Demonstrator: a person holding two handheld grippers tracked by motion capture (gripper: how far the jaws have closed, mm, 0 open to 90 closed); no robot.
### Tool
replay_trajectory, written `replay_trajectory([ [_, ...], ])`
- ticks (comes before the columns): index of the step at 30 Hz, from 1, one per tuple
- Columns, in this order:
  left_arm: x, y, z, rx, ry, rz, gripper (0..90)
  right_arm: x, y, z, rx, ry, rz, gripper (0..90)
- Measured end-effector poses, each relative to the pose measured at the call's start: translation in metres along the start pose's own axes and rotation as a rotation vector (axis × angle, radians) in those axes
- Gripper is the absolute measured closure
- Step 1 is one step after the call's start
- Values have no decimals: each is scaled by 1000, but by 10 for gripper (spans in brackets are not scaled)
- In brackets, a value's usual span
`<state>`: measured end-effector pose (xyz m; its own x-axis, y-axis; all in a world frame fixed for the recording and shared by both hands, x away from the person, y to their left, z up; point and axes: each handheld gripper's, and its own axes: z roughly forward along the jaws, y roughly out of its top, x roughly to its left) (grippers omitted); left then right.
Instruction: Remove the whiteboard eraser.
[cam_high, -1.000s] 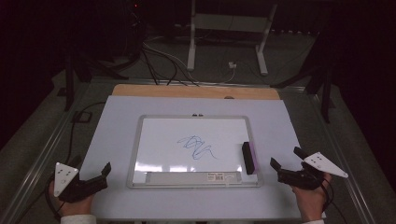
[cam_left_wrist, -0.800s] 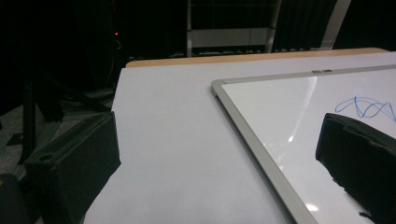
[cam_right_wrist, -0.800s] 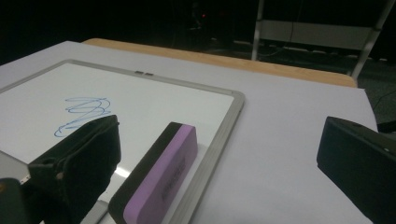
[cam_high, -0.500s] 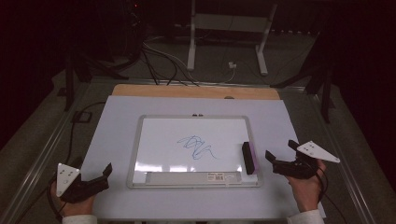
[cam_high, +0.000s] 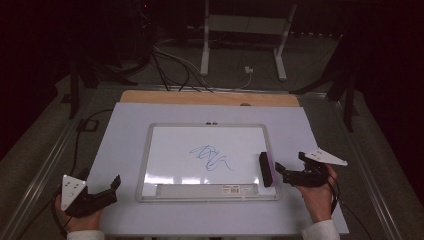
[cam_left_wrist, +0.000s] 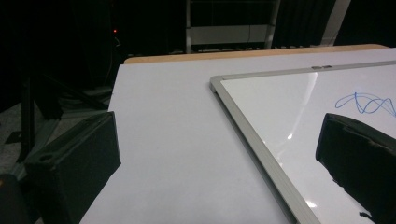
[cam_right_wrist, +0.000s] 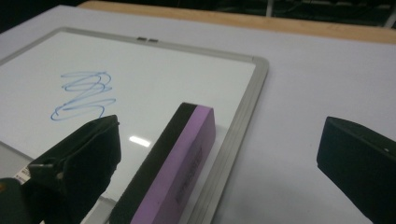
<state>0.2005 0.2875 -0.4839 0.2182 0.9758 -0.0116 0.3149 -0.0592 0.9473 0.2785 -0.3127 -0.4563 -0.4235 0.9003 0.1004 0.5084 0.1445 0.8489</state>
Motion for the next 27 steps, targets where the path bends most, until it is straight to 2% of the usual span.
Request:
replay_trajectory([
  [4,0,0,0,6,-2,6,5,2,-1,6,41,14,4,42],
  [10,-1,-1,1,9,-6,7,5,2,-4,15,121,82,29,190],
  [12,-1,-1,1,14,-7,10,5,2,-6,17,138,96,41,278],
  [17,-2,-1,2,17,-8,13,5,2,-8,21,168,98,65,477],
  [20,-2,-1,2,17,-9,12,5,3,-9,23,183,114,57,546],
  [23,-3,-1,2,17,-8,13,5,3,-9,24,192,134,72,602],
  [27,-3,-1,2,23,-9,19,5,3,-9,25,203,149,91,637],
])
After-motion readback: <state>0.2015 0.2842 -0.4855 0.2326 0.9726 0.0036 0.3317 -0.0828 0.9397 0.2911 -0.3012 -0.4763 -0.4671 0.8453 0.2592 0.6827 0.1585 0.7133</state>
